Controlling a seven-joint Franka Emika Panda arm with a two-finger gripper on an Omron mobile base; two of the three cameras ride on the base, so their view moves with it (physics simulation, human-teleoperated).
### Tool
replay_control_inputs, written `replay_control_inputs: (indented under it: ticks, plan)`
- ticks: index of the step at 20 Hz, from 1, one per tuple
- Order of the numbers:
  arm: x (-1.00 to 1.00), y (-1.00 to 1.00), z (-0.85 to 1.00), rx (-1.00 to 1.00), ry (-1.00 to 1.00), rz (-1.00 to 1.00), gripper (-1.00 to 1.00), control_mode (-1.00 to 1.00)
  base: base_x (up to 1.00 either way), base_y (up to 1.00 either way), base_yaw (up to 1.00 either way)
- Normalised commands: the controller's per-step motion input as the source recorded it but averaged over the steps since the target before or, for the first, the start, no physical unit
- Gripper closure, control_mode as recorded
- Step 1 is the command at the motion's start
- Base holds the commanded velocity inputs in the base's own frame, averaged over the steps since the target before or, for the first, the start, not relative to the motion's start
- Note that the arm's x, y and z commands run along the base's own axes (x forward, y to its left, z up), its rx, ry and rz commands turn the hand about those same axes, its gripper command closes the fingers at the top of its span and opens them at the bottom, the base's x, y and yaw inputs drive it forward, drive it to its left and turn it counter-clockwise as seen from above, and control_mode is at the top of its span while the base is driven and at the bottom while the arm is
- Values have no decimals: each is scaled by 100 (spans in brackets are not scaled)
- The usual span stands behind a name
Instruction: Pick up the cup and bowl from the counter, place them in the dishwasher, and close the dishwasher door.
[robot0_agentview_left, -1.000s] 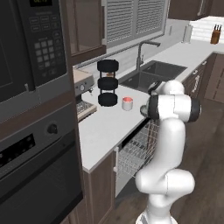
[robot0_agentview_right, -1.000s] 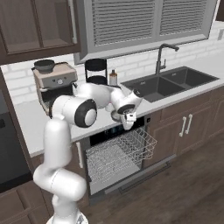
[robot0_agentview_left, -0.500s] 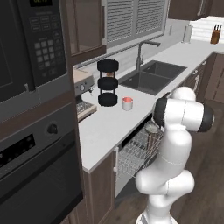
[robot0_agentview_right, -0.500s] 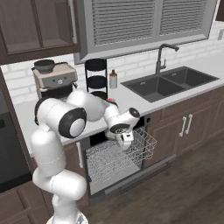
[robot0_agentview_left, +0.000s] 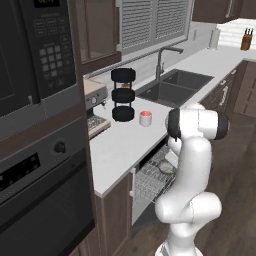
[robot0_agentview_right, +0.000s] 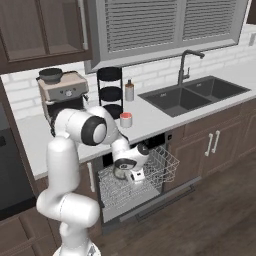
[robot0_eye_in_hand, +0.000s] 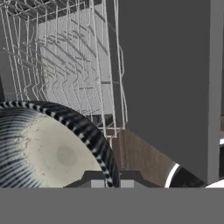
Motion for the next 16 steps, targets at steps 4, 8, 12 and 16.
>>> replay_control_inputs:
  ticks: [4,8,12,16]
  plan:
    - [51,34,-66,0,6,1,100,-100,0,0,0]
    - [39,29,-58,-1,2,0,100,-100,0,0,0]
    - [45,4,-66,-2,1,0,100,-100,0,0,0]
    - [23,4,-61,-3,0,0,100,-100,0,0,0]
